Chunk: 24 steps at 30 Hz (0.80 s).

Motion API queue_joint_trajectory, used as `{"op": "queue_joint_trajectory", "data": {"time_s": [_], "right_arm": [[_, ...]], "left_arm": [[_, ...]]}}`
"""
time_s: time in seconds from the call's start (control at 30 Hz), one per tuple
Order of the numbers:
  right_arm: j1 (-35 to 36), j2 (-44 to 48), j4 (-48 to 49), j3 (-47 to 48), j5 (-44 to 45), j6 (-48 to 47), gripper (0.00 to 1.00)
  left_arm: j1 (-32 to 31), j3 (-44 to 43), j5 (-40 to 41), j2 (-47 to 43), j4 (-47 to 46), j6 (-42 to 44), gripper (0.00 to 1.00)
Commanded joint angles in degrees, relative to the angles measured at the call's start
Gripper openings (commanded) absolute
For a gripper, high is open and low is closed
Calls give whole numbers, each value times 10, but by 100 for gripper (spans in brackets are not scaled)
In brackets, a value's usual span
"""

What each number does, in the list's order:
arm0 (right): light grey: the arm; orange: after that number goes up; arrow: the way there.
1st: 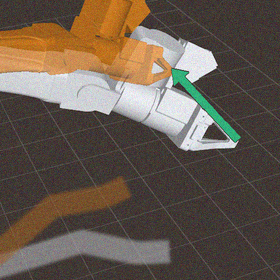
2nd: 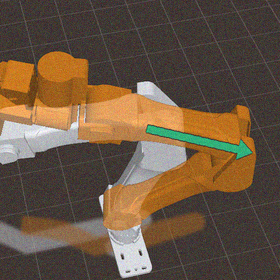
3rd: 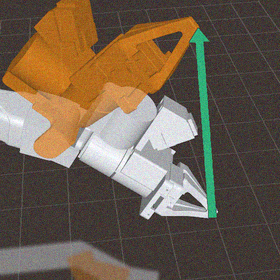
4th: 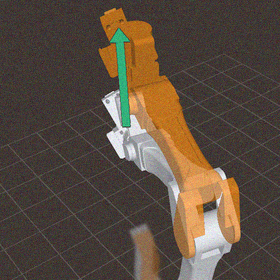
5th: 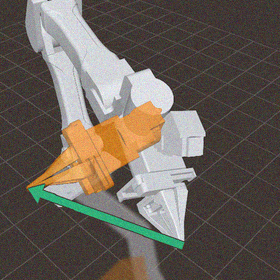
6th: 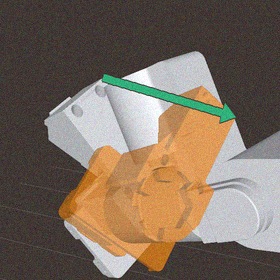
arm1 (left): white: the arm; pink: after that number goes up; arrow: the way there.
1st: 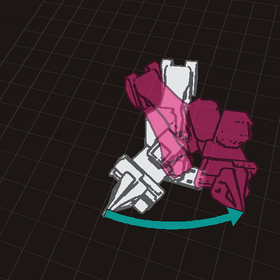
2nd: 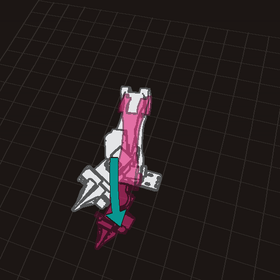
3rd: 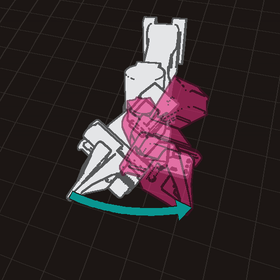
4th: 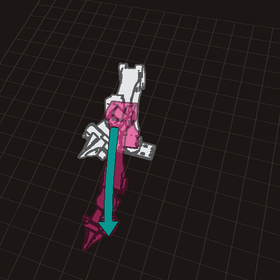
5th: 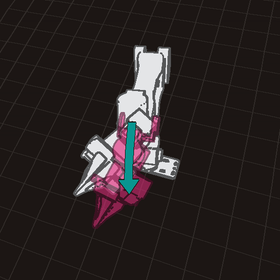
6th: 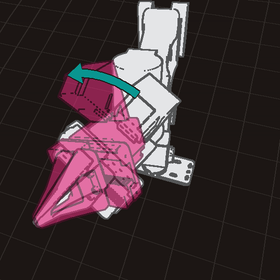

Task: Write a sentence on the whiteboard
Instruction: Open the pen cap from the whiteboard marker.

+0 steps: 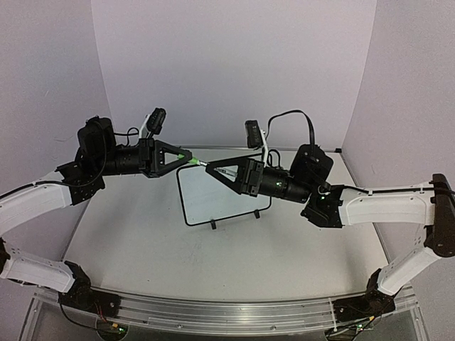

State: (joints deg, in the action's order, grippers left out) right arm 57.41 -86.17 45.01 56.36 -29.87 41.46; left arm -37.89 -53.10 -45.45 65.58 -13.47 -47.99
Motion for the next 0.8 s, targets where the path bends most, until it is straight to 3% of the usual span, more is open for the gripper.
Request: {"op": "queue_joint_trajectory", "data": {"time_s": [0.0,0.77], "right_arm": [[1,18,46,7,5,-10,59],[1,9,45,15,-5,-12,45]], "left_arm": [[1,-1,2,-13,27,15,0],[0,-8,-13,10,52,22,0]]}}
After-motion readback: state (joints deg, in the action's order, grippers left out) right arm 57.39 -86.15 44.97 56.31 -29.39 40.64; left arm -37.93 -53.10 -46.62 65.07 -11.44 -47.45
